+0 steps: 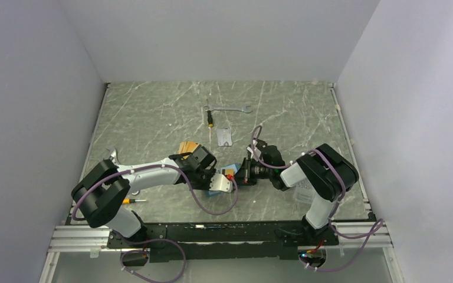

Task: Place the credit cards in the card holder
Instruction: Insert the credit card into the card holder.

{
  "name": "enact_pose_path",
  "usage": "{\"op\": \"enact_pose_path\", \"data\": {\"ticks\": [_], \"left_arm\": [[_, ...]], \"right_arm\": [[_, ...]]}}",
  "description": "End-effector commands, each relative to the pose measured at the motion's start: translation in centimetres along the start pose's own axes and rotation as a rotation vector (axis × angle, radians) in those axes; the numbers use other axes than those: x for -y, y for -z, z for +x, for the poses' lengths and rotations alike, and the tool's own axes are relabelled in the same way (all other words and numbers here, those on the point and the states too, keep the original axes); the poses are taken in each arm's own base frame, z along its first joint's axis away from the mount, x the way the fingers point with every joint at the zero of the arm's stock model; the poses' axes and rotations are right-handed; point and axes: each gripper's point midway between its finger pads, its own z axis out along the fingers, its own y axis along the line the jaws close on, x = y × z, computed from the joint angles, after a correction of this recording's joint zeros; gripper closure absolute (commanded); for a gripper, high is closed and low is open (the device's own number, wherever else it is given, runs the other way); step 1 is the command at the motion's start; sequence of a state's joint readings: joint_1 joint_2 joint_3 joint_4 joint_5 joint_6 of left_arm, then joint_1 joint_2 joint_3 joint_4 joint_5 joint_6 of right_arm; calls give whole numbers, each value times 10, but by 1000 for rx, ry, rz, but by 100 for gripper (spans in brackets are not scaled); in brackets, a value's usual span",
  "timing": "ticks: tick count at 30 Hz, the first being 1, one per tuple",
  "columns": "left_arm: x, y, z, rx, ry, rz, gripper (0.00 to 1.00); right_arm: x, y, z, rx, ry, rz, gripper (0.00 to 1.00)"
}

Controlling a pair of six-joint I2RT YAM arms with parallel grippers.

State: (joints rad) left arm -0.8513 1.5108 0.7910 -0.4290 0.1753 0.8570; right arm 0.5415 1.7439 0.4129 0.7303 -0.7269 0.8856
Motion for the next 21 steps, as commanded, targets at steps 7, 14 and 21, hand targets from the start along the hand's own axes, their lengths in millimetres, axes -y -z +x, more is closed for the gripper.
{"op": "enact_pose_path", "data": {"ticks": [7, 14, 21], "left_arm": [[-4, 2, 10, -41, -29, -24, 80], [-4, 3, 10, -40, -32, -24, 81], [-4, 2, 13, -50, -40, -31, 81]], "right_arm": [[21, 0, 18, -128, 6, 48, 100], [20, 1, 13, -175, 26, 68, 100], [25, 1, 14, -233, 33, 101, 100]]}}
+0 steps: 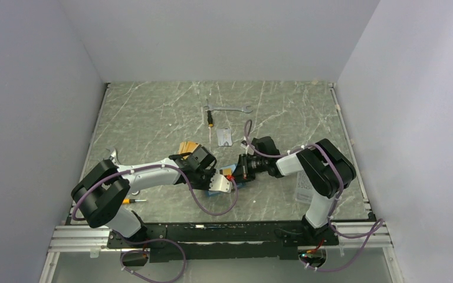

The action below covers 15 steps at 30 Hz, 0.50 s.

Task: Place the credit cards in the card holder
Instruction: Insert the credit card into the card holder.

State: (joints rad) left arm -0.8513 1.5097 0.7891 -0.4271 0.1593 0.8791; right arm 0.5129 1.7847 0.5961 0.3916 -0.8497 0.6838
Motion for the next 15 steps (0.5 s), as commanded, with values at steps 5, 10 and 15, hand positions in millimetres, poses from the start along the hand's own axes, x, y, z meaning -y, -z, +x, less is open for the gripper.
{"op": "enact_pose_path", "data": {"ticks": [5, 10, 15], "left_arm": [[0, 1, 12, -39, -18, -18, 82], [0, 0, 12, -38, -18, -17, 82], [1, 1, 13, -39, -16, -17, 82]], "right_arm": [[25, 1, 20, -87, -32, 96, 100], [24, 0, 20, -104, -29, 93, 100], [22, -1, 15, -117, -7, 90, 100]]}}
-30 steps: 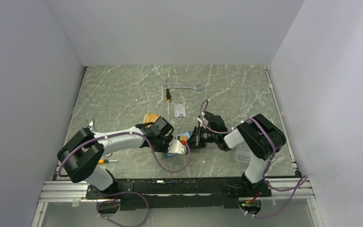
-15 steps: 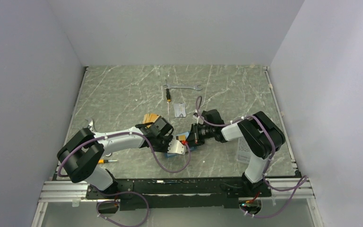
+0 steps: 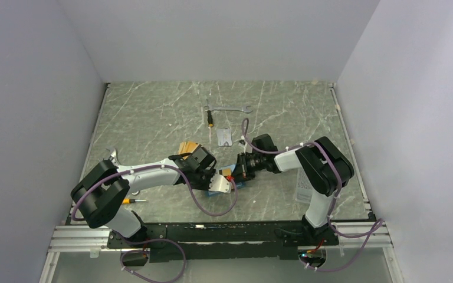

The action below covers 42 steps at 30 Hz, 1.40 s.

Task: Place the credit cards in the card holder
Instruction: Insert the credit card into the card holder.

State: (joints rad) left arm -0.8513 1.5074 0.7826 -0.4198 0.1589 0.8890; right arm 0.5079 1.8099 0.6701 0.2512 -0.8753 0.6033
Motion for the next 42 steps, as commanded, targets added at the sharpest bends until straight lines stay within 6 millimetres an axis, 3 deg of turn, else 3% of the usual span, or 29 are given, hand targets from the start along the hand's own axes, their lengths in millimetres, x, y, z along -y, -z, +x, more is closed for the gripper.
{"op": "enact_pose_path", "data": {"ticks": [1, 17, 27, 30, 35, 39, 42], "left_arm": [[1, 1, 12, -40, -7, -15, 82], [3, 0, 13, -38, -13, -7, 83], [4, 0, 12, -34, -19, -6, 83], [4, 0, 12, -32, -17, -7, 83], [4, 0, 13, -33, -19, -9, 83], [3, 1, 13, -31, -18, -13, 83], [4, 1, 13, -30, -18, -8, 84]], "right_arm": [[19, -1, 14, -59, -15, 71, 100], [17, -6, 6, -138, 20, 88, 100], [20, -18, 8, -176, 19, 119, 100], [23, -20, 8, -158, 8, 152, 91], [22, -14, 2, -98, 7, 209, 66], [13, -3, -8, -67, 32, 247, 21], [5, 5, -15, -48, 69, 271, 18]]}}
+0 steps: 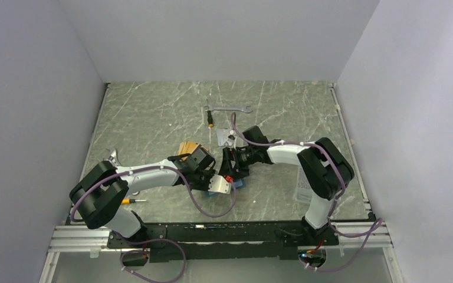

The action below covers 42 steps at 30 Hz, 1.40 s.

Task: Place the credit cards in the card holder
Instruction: Insert the credit card into the card holder.

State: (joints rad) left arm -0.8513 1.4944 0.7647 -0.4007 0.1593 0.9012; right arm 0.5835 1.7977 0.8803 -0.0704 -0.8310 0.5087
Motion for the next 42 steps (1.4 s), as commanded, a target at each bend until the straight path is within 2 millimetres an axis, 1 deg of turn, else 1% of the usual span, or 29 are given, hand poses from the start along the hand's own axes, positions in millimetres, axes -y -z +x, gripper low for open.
{"op": "enact_pose_path", "data": {"ticks": [1, 5, 8, 11, 12, 16, 19, 20, 25, 31, 38, 42], "left_arm": [[4, 1, 13, -40, -4, 3, 84], [4, 2, 12, -38, -3, 2, 84], [6, 2, 14, -41, -3, 3, 84], [6, 1, 15, -44, -5, 4, 84], [6, 1, 16, -45, -4, 3, 84], [5, 2, 14, -40, 0, 3, 84], [5, 2, 14, -39, -1, 3, 84], [6, 1, 15, -41, -1, 4, 84], [6, 2, 15, -39, 0, -1, 84], [5, 1, 15, -35, 2, -7, 84], [6, 1, 16, -36, 2, -10, 85], [4, 2, 15, -31, 3, -19, 85]], "right_arm": [[38, 12, -2, 36, -5, 227, 19], [46, 14, -1, 45, -33, 272, 27], [42, 17, -4, 78, -34, 279, 37], [36, 19, -10, 115, -32, 278, 62], [35, 19, -11, 121, -30, 279, 69], [34, 23, -14, 149, -21, 298, 81], [33, 26, -20, 171, -18, 317, 98], [35, 26, -20, 177, -20, 324, 100], [41, 24, -22, 192, -34, 355, 100], [46, 7, -16, 173, -49, 398, 100], [32, -8, -14, 184, -36, 403, 100], [25, -18, -9, 174, -28, 419, 100]]}}
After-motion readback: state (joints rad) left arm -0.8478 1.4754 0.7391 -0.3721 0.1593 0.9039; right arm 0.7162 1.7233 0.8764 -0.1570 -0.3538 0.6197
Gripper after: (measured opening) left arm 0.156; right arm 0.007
